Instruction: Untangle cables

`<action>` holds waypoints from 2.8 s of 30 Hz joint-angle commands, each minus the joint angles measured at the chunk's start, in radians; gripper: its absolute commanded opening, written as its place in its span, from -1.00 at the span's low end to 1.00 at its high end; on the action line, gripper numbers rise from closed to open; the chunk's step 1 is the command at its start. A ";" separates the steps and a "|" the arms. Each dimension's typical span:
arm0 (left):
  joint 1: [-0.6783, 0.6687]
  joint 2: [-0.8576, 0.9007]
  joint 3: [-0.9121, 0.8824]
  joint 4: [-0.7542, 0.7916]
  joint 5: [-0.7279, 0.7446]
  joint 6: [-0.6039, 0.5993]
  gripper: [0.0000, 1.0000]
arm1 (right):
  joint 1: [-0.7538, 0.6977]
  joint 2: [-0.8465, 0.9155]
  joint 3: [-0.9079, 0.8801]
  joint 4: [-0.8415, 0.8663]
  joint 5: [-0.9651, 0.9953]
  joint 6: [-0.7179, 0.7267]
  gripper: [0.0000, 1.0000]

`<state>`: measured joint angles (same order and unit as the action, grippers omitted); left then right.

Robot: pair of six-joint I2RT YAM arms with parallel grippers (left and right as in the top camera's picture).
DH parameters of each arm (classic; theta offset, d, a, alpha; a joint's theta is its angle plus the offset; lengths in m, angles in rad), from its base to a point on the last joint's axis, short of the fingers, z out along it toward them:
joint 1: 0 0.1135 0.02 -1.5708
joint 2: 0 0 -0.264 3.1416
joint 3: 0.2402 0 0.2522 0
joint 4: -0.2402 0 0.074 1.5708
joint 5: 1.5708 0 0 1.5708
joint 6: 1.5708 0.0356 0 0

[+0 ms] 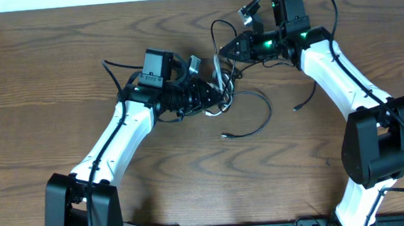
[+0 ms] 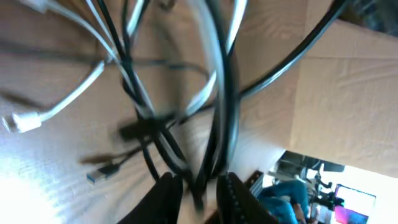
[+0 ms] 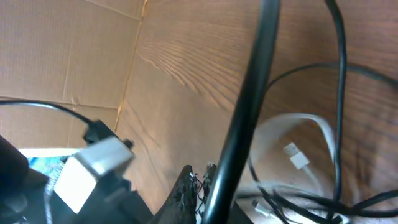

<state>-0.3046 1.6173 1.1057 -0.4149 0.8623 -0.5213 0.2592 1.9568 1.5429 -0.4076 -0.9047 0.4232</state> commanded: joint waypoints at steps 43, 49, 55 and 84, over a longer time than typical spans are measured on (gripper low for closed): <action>-0.029 -0.022 0.022 -0.122 -0.318 0.046 -0.48 | -0.151 -0.354 0.009 -0.506 0.696 -0.309 -0.98; -0.029 -0.022 0.022 -0.122 -0.318 0.045 -0.48 | -0.123 -0.358 0.009 -0.511 0.592 -0.351 -0.98; -0.029 -0.022 0.022 -0.123 -0.317 0.045 -0.49 | -0.048 -0.314 0.009 -0.438 0.426 -0.259 -0.98; -0.029 -0.022 0.022 -0.122 -0.318 0.046 -0.49 | 0.159 -0.224 0.005 -0.251 0.507 -0.398 -0.98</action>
<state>-0.3332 1.6173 1.1061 -0.5354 0.5503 -0.4927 0.4080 1.7279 1.5417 -0.6632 -0.3538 0.1753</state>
